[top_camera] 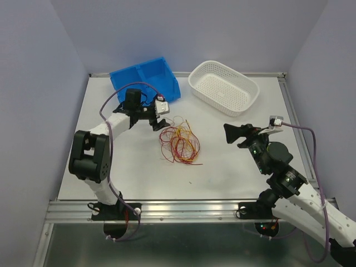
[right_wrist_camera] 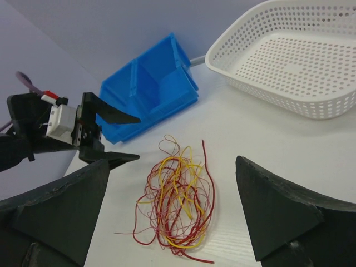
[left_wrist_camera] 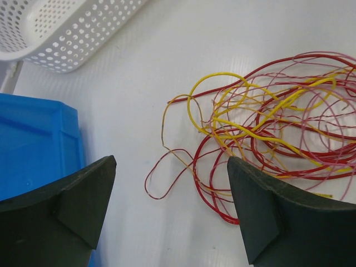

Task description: Untangle the cables

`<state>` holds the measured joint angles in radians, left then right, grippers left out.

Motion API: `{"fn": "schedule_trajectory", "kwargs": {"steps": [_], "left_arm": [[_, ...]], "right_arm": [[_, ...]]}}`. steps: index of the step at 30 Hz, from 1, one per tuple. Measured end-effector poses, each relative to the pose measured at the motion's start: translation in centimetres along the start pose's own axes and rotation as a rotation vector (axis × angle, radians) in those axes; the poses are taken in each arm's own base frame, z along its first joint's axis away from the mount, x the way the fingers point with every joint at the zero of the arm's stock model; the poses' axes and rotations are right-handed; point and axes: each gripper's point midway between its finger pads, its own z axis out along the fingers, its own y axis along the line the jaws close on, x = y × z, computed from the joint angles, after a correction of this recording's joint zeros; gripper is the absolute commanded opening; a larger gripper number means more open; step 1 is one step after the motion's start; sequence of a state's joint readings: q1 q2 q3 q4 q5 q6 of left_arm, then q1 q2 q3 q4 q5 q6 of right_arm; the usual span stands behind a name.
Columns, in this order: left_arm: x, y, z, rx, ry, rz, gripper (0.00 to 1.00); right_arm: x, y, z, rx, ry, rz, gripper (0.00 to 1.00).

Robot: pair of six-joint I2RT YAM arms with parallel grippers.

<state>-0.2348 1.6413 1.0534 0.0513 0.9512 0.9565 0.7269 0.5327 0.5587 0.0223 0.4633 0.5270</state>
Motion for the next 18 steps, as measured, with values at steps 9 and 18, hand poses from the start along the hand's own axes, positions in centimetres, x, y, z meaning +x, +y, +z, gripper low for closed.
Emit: {"fn": "schedule_trajectory", "kwargs": {"steps": [9,18], "left_arm": [[1.5,3.6,4.0,0.040,0.048,0.026,0.72],[1.5,1.4,6.3,0.127,0.078,0.047,0.62]], "right_arm": [[0.1,-0.1,0.1,0.002,0.004,-0.010,1.00],[-0.1,0.0,0.0,-0.004,-0.001,-0.012,1.00]]}}
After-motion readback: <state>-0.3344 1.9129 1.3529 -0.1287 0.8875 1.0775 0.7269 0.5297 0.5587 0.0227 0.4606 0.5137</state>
